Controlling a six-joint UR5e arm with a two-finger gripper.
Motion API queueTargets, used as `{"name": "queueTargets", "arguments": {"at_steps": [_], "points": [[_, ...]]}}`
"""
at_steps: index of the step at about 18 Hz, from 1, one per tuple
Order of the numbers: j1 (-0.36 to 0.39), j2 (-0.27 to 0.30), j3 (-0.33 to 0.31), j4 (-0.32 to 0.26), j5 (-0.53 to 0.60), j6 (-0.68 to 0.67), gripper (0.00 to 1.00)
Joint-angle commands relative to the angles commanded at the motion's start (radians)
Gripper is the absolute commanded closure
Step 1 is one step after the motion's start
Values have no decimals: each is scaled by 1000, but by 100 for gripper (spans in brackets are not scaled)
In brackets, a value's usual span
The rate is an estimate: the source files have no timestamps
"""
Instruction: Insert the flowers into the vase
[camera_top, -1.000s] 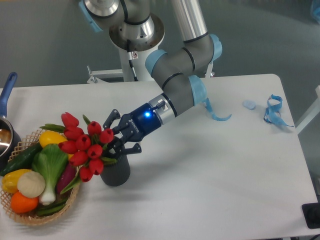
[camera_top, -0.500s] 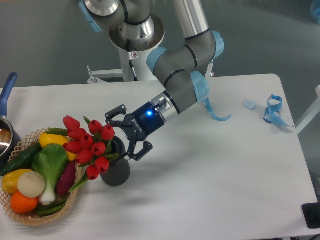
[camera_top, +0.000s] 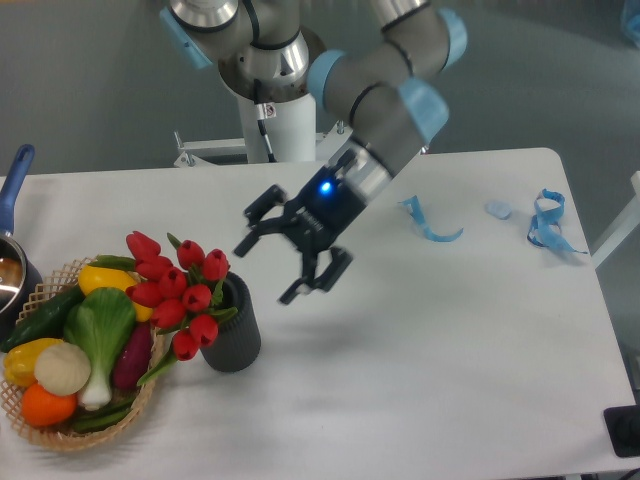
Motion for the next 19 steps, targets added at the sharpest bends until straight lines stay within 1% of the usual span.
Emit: {"name": "queueTargets", "arguments": {"at_steps": [2,4,6,8,9,10,11,13,14,16,17,19], "points": [[55,43,8,0,126,3,0],[92,63,21,2,244,18,0],[126,60,50,-3,272,17,0],[164,83,66,-18,290,20,0],[164,95,86,-35,351,31,0],[164,101,100,-49,419,69,0],[166,106,115,-78,491,127,0],[172,118,152,-191,589,278,0],[186,130,166,-242,618,364,0],[238,149,179,-316,645,498,0],[259,154,175,-322,645,523,0],[279,160,172,-328,637,544,0]]}}
